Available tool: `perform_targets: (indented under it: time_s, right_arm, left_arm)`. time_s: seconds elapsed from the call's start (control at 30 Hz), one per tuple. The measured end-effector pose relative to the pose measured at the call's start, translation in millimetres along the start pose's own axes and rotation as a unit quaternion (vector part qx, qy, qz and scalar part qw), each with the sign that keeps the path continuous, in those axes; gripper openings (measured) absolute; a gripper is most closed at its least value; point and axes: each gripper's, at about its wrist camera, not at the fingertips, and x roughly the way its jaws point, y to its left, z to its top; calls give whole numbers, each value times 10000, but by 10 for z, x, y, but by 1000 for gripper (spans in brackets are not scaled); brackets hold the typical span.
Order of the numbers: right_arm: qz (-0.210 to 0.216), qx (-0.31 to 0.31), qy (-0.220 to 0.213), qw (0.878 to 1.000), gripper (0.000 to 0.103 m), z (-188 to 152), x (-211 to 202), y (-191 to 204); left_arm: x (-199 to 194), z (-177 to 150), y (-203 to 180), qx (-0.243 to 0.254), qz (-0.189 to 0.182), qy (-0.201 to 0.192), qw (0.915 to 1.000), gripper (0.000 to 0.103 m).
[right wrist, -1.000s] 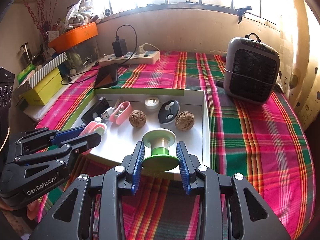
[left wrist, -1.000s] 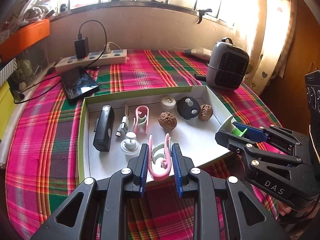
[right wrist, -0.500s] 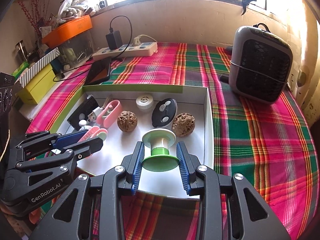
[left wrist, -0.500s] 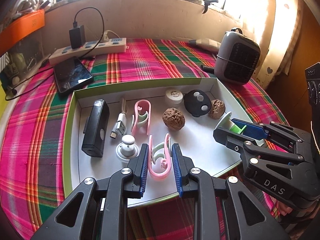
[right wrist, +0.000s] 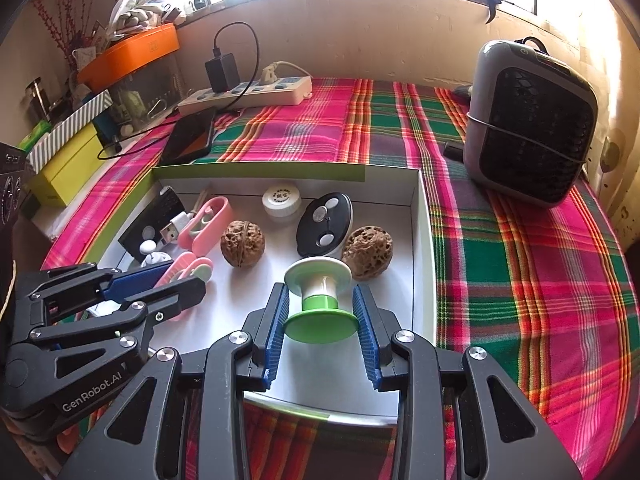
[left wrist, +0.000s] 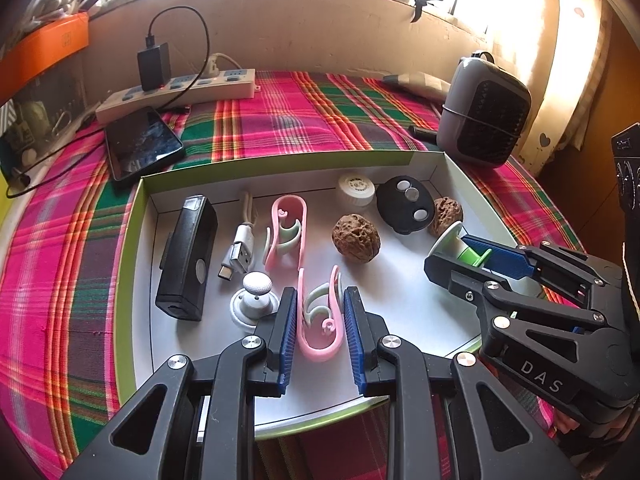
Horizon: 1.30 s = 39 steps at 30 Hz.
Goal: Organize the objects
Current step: 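Lower into the box and open the left tool while the right tool releases the spool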
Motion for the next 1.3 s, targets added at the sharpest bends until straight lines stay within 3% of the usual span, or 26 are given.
perform_targets:
  time_s: [0.97,1.3]
  right_arm:
    - [7,-156,43,9999,35,-3,25,61]
    - [21,-71,-6,10000,40,8,9,35]
  left_arm:
    - [8,12,-14,44,114,1,9999,23]
    - [1,6,-6,38,143,0,9999,29]
